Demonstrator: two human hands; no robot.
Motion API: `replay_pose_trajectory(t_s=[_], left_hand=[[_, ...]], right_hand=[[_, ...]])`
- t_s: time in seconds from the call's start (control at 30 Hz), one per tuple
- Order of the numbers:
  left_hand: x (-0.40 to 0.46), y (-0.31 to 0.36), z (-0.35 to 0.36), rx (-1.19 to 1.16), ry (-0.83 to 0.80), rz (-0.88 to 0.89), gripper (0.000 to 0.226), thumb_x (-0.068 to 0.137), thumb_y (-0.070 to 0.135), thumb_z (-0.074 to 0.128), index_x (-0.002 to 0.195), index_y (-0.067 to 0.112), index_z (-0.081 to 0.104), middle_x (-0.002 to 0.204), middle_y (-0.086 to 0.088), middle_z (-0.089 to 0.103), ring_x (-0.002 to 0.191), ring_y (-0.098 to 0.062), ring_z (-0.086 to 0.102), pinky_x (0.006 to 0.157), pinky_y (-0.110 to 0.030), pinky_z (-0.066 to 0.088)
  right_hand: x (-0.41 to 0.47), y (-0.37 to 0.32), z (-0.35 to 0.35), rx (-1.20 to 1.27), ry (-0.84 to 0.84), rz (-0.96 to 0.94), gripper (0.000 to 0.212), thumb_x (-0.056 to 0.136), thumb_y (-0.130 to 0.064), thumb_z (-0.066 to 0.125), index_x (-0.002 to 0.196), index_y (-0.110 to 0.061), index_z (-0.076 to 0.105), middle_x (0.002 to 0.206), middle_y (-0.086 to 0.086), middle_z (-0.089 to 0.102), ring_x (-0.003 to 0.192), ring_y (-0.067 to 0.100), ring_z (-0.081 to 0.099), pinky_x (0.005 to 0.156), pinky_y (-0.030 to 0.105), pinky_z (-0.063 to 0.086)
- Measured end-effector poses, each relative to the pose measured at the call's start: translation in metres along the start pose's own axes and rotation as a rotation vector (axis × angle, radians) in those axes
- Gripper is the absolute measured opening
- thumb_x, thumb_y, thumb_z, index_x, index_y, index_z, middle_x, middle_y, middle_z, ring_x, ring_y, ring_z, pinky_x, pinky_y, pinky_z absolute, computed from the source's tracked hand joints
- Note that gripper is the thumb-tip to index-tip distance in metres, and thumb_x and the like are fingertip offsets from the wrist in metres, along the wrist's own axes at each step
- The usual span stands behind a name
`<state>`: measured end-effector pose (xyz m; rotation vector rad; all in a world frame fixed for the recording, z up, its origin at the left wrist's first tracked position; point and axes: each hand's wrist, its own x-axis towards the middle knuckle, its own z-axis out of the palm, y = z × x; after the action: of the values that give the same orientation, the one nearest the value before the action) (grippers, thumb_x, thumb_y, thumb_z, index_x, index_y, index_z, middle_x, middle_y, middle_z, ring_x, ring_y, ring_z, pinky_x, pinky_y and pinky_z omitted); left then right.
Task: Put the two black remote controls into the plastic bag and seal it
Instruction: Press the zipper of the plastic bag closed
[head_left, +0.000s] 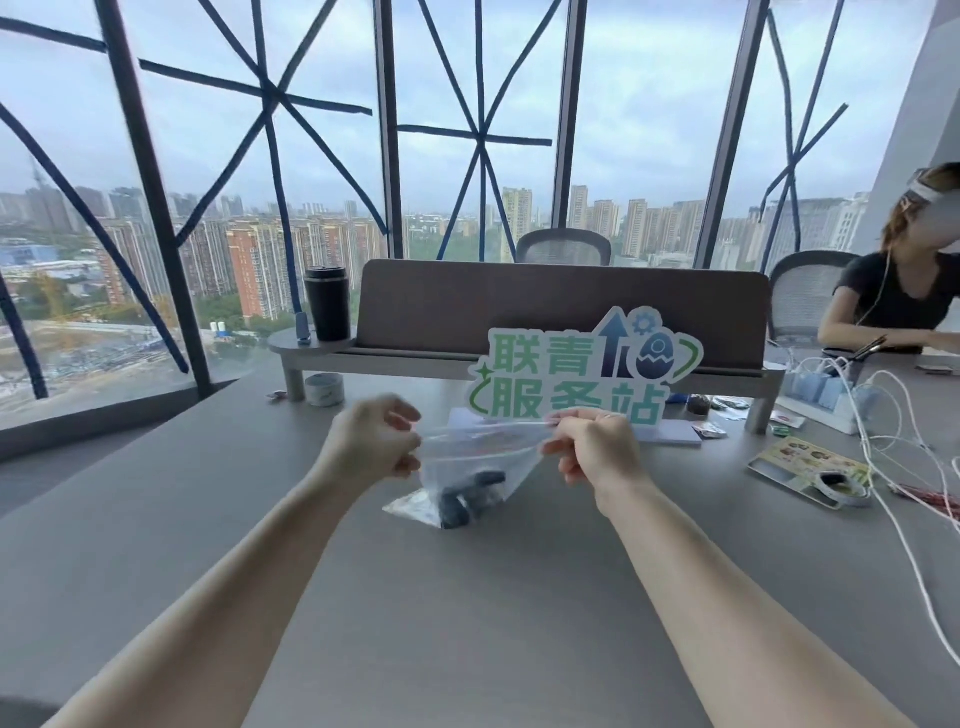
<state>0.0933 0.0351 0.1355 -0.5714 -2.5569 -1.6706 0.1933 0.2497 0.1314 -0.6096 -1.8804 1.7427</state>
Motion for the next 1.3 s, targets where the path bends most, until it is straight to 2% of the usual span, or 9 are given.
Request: replay_pose_trajectory(t_s=[0.27, 0.4, 0.5, 0.7, 0.8, 0.9, 0.97, 1.07, 1.3], left_hand=[[0.023, 0.071, -0.029, -0.343, -0.056, 0.100, 0.006, 0.075, 0.004, 0.074, 0.081, 0.007, 0.073, 0.077, -0.012, 0.069, 0.060, -0.011, 0.067, 0.057, -0.015, 0.056], [0.013, 0.056, -0.016, -0.210, -0.145, 0.178, 0.020, 0.072, 0.003, 0.077, 0.091, 0.006, 0.074, 0.083, -0.009, 0.073, 0.070, -0.008, 0.065, 0.064, -0.009, 0.052], [0.005, 0.040, 0.001, -0.091, -0.064, 0.211, 0.013, 0.074, 0.000, 0.074, 0.085, 0.007, 0.075, 0.068, -0.007, 0.068, 0.049, 0.001, 0.056, 0.052, -0.009, 0.049], [-0.004, 0.027, 0.020, -0.105, -0.001, 0.155, 0.004, 0.077, 0.010, 0.073, 0.074, 0.008, 0.074, 0.067, -0.016, 0.069, 0.051, -0.014, 0.054, 0.043, -0.019, 0.047], [-0.007, 0.036, 0.027, -0.199, -0.024, 0.150, 0.008, 0.080, 0.009, 0.069, 0.073, 0.010, 0.071, 0.065, -0.003, 0.068, 0.051, -0.011, 0.056, 0.044, -0.021, 0.047], [-0.011, 0.056, 0.035, -0.218, -0.047, 0.199, 0.008, 0.081, 0.008, 0.067, 0.074, 0.011, 0.069, 0.065, 0.001, 0.065, 0.046, -0.007, 0.056, 0.041, -0.019, 0.045], [-0.014, 0.070, 0.041, -0.199, -0.083, 0.248, 0.007, 0.081, 0.009, 0.067, 0.074, 0.010, 0.069, 0.067, 0.002, 0.063, 0.044, -0.008, 0.055, 0.038, -0.020, 0.042], [-0.019, 0.088, 0.048, -0.199, -0.122, 0.300, 0.011, 0.078, 0.009, 0.069, 0.069, 0.015, 0.070, 0.057, 0.012, 0.062, 0.041, -0.009, 0.053, 0.039, -0.022, 0.040], [-0.023, 0.107, 0.043, -0.182, -0.111, 0.329, 0.009, 0.077, 0.011, 0.072, 0.070, 0.017, 0.071, 0.059, 0.010, 0.063, 0.043, -0.010, 0.054, 0.038, -0.021, 0.040]], right_hand=[[-0.010, -0.074, -0.017, 0.292, 0.022, -0.086, 0.017, 0.087, 0.000, 0.056, 0.092, -0.001, 0.073, 0.065, 0.010, 0.075, 0.039, 0.013, 0.056, 0.037, 0.021, 0.047], [-0.015, -0.069, -0.029, 0.248, 0.035, -0.078, 0.015, 0.087, -0.003, 0.061, 0.095, 0.002, 0.073, 0.066, 0.008, 0.075, 0.040, 0.011, 0.060, 0.038, 0.020, 0.049], [-0.021, -0.063, -0.035, 0.221, 0.039, -0.071, 0.014, 0.086, 0.000, 0.059, 0.093, 0.004, 0.071, 0.058, 0.007, 0.073, 0.036, 0.011, 0.058, 0.037, 0.021, 0.051], [-0.037, -0.059, -0.051, 0.122, 0.126, -0.128, 0.012, 0.084, -0.003, 0.062, 0.087, 0.003, 0.073, 0.056, 0.005, 0.074, 0.034, 0.013, 0.057, 0.037, 0.022, 0.052], [-0.040, -0.062, -0.064, -0.089, 0.241, -0.228, 0.014, 0.084, -0.013, 0.064, 0.083, -0.006, 0.076, 0.057, 0.001, 0.072, 0.040, 0.016, 0.057, 0.044, 0.027, 0.052], [-0.047, -0.068, -0.065, -0.602, 0.406, -0.510, 0.018, 0.084, -0.034, 0.063, 0.092, -0.024, 0.075, 0.073, -0.005, 0.067, 0.070, 0.018, 0.063, 0.064, 0.032, 0.049], [-0.056, -0.076, -0.055, -0.763, 0.268, -0.724, 0.026, 0.082, -0.039, 0.067, 0.106, -0.030, 0.072, 0.085, -0.010, 0.062, 0.085, 0.014, 0.058, 0.074, 0.034, 0.049], [-0.055, -0.086, -0.036, -0.922, 0.005, -0.734, 0.035, 0.083, -0.042, 0.069, 0.114, -0.025, 0.071, 0.112, -0.007, 0.067, 0.112, 0.016, 0.052, 0.096, 0.039, 0.043], [-0.047, -0.111, -0.040, -0.936, -0.068, -0.597, 0.014, 0.081, -0.035, 0.073, 0.083, -0.023, 0.078, 0.068, -0.012, 0.063, 0.088, 0.015, 0.059, 0.080, 0.036, 0.051]])
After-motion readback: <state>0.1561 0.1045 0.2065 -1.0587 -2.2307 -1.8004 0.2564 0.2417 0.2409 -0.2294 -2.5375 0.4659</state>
